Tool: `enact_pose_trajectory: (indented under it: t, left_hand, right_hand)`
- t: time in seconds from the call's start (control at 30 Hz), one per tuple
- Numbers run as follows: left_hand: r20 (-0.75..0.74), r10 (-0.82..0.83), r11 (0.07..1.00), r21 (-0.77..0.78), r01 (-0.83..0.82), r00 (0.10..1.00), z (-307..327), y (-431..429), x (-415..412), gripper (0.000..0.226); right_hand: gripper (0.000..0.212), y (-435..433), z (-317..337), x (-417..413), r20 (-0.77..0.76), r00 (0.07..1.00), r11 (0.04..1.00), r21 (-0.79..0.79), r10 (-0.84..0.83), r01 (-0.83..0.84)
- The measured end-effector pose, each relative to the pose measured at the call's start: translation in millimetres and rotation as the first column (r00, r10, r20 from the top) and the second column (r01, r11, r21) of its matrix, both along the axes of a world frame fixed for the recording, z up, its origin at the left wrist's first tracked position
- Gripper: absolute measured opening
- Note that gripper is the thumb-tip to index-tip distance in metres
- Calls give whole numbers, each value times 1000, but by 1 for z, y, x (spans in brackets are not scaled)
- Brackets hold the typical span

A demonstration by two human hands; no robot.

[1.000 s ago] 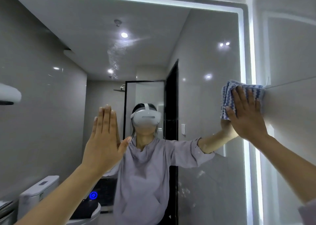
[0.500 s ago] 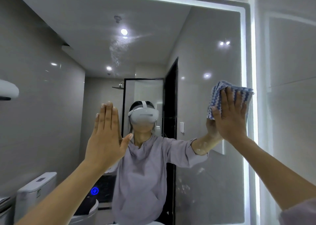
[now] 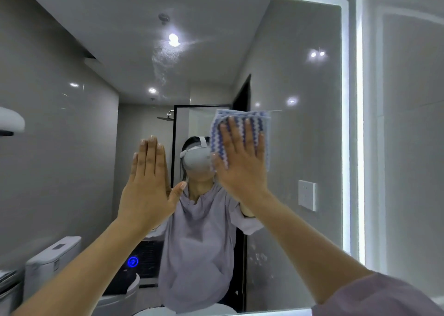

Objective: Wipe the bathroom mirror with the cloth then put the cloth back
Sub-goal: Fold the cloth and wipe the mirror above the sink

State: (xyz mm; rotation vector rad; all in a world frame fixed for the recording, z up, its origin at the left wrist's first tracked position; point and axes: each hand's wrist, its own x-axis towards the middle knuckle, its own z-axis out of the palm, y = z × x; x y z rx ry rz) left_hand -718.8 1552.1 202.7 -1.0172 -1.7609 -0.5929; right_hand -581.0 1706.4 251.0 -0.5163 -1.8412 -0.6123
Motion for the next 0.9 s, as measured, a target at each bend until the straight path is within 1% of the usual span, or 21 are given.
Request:
enact_pose_trajectory:
  t: [0.13, 0.23, 0.53, 0.73, 0.9]
  left_hand:
    - [8, -6, 1000, -4, 7, 1000, 0, -1, -1, 90]
    - [11, -18, 1000, -7, 18, 1000, 0, -2, 0, 90]
    - [-3, 4, 1000, -12, -4, 1000, 0, -2, -1, 89]
    - [-10, 0, 1000, -9, 0, 1000, 1, -3, -1, 90]
    - [-17, -9, 1000, -3, 9, 1000, 0, -3, -2, 90]
  right_hand:
    - [68, -23, -14, -28, 40, 997, 997, 51, 61, -63]
    - [68, -24, -16, -31, 40, 997, 995, 67, 67, -69]
    - [65, -16, -17, -19, 81, 996, 994, 103, 27, -36]
    - [63, -2, -24, -1, 92, 994, 990, 126, 53, -65]
    - [62, 16, -29, 18, 130, 991, 991, 133, 17, -34]
